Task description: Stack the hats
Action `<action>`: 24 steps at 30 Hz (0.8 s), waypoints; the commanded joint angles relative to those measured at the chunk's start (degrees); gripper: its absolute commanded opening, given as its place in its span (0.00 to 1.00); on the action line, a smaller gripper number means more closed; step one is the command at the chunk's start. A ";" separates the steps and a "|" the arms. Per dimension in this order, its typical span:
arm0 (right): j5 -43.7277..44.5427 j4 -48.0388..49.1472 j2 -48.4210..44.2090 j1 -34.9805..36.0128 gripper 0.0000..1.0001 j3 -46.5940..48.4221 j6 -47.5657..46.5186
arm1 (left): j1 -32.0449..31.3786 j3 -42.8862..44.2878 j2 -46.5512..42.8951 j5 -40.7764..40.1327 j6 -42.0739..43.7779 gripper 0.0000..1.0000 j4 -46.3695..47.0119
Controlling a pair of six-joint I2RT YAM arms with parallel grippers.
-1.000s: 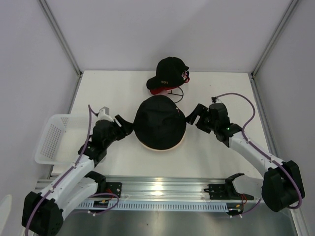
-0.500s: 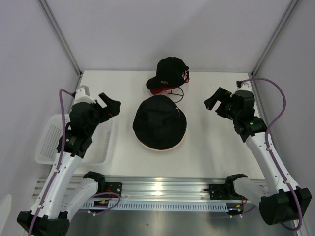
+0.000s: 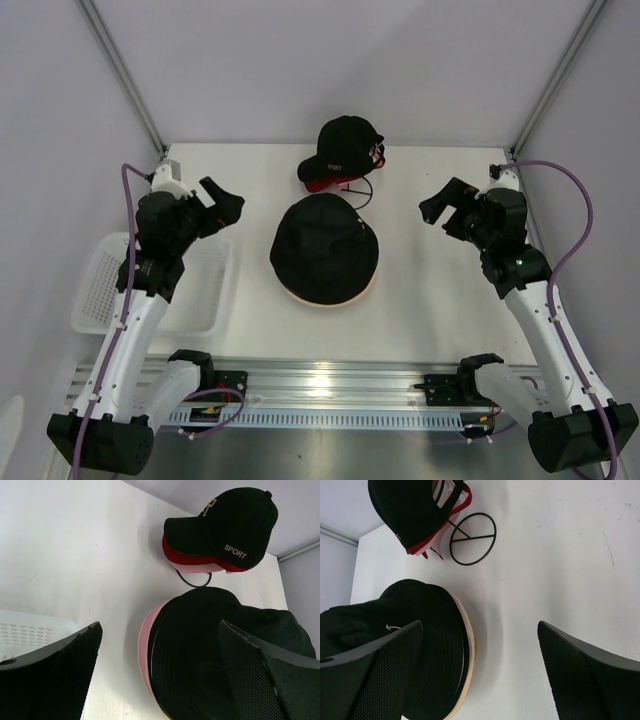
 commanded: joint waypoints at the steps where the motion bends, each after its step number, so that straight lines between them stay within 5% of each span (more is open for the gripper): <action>1: 1.43 1.11 -0.82 -0.39 0.99 0.20 -0.47 | 0.44 3.17 -2.02 -0.98 3.09 1.00 1.98; 24: 1.16 14.04 0.32 -0.57 1.00 -2.08 3.66 | 0.44 -1.49 -17.14 3.32 7.31 1.00 -9.00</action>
